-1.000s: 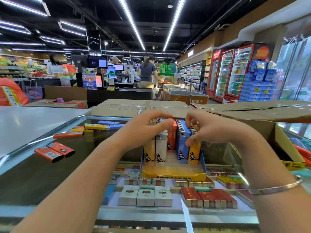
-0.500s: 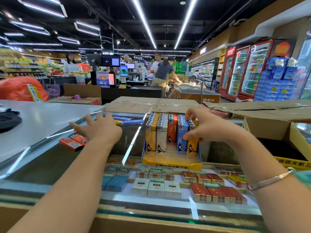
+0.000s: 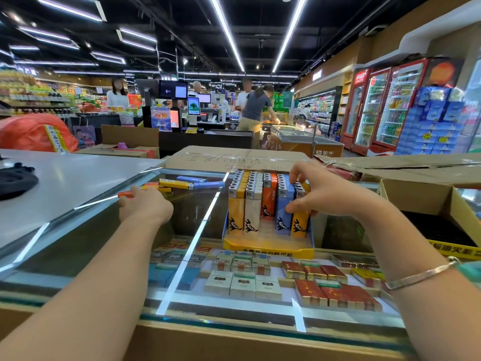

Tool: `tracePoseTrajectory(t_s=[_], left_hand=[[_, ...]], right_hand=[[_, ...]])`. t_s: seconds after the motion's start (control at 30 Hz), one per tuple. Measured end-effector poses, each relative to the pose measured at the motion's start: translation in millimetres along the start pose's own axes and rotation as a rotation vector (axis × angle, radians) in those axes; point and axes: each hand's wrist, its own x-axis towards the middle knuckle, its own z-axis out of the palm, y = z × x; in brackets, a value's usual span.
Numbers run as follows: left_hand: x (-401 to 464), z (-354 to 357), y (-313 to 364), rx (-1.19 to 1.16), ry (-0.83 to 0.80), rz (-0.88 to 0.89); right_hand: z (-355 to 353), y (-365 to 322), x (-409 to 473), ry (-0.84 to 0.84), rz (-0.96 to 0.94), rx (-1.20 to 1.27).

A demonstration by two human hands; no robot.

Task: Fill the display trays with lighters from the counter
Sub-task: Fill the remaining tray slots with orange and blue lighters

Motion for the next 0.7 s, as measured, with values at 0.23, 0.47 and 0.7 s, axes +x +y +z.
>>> tracePoseTrajectory(t_s=[0.23, 0.47, 0.7], left_hand=[[9.0, 6.5, 3.7, -0.139, 0.045, 0.108], [27.9, 6.0, -12.6, -0.001, 0.182, 0.269], [34.2, 3.0, -13.1, 0.140, 0.075, 0.116]], right_hand=[[-0.2, 0.2, -0.6, 0.004, -0.016, -0.028], [-0.2, 0.3, -0.1, -0.004, -0.014, -0.017], [-0.2, 1.2, 0.8, -0.008, -0.021, -0.006]])
